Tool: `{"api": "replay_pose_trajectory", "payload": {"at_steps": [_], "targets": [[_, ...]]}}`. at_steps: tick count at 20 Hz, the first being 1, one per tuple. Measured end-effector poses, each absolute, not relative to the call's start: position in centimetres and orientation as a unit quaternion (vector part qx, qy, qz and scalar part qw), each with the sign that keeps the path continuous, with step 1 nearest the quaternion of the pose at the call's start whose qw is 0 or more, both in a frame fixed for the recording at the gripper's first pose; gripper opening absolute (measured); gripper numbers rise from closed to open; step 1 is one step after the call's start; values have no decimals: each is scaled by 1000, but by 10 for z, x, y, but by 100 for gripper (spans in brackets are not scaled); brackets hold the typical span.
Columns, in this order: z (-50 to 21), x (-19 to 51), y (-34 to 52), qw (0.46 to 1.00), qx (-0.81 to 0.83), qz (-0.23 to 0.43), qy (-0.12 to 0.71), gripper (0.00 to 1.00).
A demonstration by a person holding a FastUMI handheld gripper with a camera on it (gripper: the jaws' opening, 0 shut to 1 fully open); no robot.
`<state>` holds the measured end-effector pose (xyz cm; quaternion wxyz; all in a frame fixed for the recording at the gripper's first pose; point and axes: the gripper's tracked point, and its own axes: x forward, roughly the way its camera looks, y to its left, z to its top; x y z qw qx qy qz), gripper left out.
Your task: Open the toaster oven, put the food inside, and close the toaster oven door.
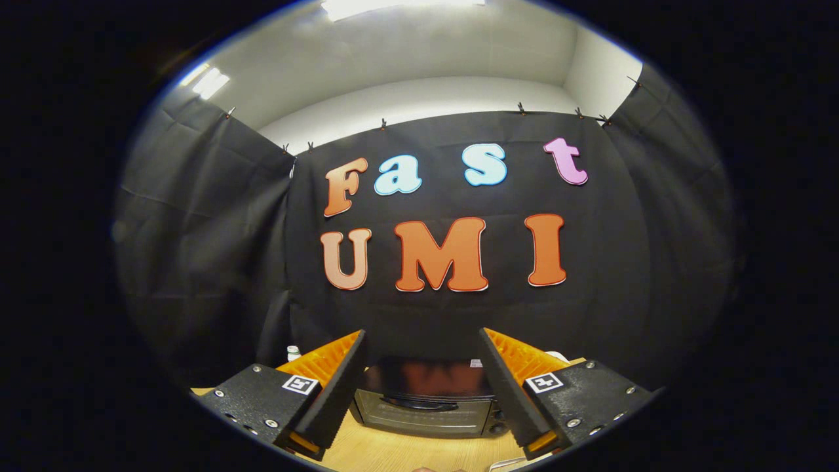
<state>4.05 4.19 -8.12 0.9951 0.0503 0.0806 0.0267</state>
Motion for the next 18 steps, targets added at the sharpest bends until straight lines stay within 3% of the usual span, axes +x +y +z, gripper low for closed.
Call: {"api": "replay_pose_trajectory", "payload": {"at_steps": [18], "targets": [[-257, 103, 90, 972, 31, 13, 234, 99]]}}
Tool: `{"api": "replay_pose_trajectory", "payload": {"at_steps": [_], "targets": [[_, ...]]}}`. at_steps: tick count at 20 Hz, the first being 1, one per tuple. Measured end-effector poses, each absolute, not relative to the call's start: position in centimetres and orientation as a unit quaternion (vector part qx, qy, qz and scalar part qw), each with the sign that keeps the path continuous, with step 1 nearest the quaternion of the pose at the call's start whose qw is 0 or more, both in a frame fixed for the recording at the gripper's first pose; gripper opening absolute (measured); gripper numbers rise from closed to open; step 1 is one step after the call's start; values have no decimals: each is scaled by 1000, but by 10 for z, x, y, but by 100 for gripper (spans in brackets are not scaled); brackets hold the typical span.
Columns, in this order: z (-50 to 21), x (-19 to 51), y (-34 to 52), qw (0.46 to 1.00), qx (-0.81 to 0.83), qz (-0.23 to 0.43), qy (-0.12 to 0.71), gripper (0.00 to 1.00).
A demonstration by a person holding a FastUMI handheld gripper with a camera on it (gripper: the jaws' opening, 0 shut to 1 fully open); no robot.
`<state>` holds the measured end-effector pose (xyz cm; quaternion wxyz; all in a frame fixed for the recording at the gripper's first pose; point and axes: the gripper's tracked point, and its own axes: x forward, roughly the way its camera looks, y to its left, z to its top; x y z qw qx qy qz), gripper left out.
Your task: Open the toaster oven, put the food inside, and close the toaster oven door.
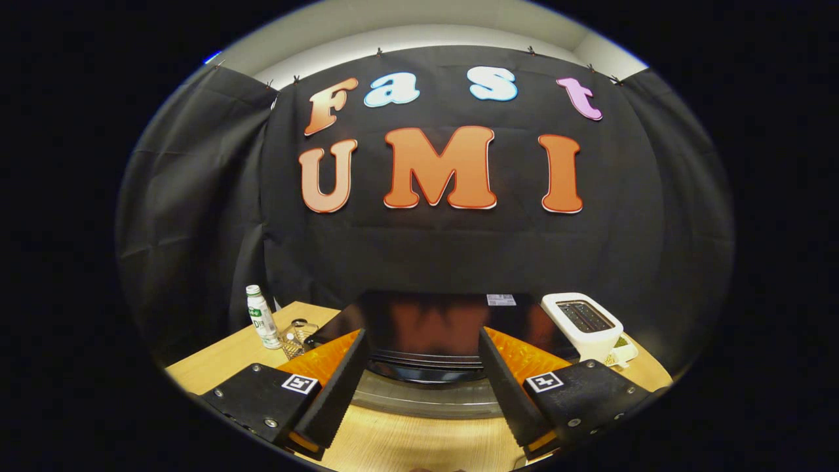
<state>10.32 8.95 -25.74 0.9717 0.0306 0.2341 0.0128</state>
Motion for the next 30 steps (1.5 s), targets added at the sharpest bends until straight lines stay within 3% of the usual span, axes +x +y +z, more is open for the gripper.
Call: {"api": "replay_pose_trajectory", "payload": {"at_steps": [8, 16, 20, 30], "targets": [[-304, 120, 95, 964, 34, -18, 263, 100], [-300, 111, 96, 979, 33, -20, 200, 98], [-298, 77, 103, 983, 26, -3, 182, 90], [-327, -11, 119, 961, 7, 65, 268, 89]]}}
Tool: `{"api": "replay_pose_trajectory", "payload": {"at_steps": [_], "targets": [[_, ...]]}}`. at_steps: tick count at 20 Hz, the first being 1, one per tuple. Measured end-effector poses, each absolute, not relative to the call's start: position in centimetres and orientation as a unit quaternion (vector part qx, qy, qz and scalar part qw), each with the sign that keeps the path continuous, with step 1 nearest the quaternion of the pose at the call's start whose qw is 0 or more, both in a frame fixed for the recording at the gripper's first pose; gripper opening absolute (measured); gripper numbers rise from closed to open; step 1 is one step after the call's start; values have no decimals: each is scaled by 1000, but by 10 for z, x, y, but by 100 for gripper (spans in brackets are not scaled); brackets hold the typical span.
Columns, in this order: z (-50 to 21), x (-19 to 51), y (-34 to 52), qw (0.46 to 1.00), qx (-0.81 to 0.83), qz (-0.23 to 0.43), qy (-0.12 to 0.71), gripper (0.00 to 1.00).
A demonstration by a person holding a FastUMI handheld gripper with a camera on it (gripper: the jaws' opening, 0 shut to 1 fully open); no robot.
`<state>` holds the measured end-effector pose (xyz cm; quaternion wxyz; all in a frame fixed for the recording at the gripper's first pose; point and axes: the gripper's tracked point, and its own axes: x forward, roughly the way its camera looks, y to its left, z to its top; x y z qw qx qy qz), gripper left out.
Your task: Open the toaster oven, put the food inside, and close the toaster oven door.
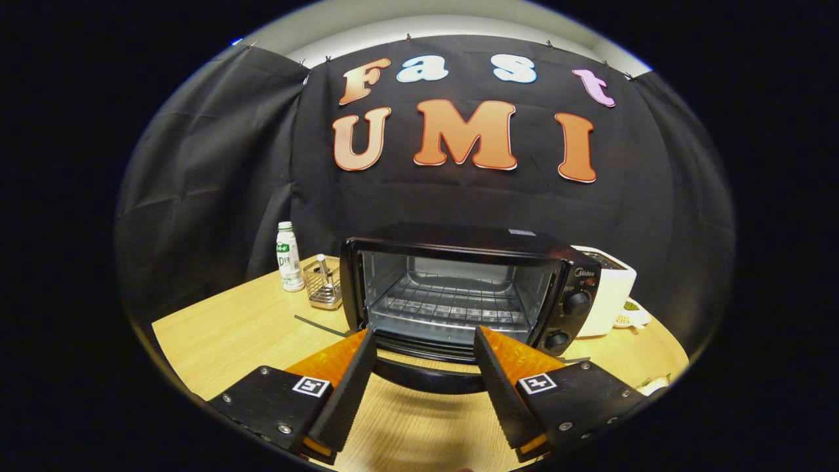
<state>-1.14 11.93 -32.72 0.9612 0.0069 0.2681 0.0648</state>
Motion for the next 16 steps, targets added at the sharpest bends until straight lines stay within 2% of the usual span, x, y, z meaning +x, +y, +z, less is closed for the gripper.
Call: {"api": "replay_pose_trajectory", "payload": {"at_steps": [16], "targets": [[-395, -62, 125, 917, 73, 80, 383, 89]]}}
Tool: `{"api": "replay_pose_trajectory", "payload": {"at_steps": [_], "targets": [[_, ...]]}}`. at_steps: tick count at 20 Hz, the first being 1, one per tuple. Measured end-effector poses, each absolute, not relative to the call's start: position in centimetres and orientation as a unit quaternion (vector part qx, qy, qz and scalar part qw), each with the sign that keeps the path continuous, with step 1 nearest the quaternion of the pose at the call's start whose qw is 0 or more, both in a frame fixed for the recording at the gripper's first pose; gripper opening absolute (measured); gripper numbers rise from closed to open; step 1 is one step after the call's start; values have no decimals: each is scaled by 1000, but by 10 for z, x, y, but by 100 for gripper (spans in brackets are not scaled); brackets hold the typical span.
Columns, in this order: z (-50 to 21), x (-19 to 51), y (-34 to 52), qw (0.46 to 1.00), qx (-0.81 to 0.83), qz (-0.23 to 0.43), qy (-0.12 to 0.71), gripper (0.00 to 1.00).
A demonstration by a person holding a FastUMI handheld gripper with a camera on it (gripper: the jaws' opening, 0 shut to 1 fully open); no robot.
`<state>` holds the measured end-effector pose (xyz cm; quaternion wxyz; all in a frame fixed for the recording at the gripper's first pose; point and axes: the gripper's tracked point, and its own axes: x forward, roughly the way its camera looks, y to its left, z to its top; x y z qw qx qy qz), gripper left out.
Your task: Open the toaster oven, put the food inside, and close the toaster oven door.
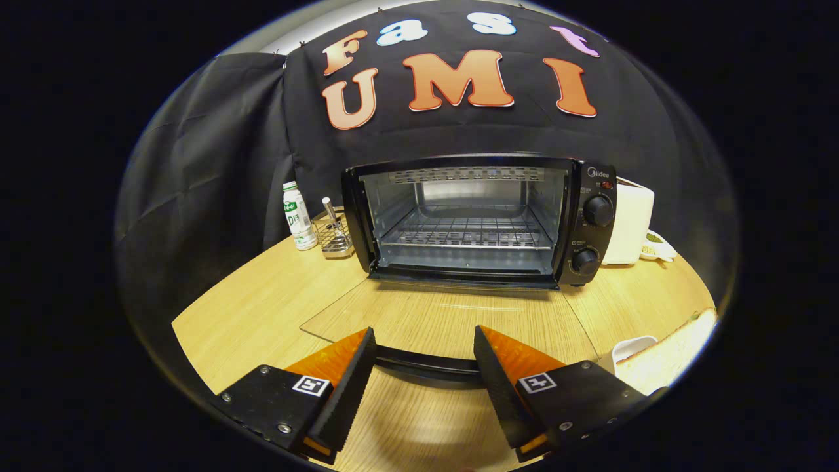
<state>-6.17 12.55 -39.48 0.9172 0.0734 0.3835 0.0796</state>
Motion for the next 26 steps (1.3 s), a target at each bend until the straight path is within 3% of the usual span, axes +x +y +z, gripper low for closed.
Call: {"api": "replay_pose_trajectory", "payload": {"at_steps": [10, 16, 17, 20, 26], "targets": [[-395, -62, 110, 902, 83, 90, 414, 89], [-323, -75, 76, 923, 71, 112, 361, 89], [-313, -79, 68, 925, 68, 115, 356, 93], [-280, -86, 33, 931, 69, 102, 344, 97], [-273, -99, -52, 927, 68, 27, 368, 97]]}}
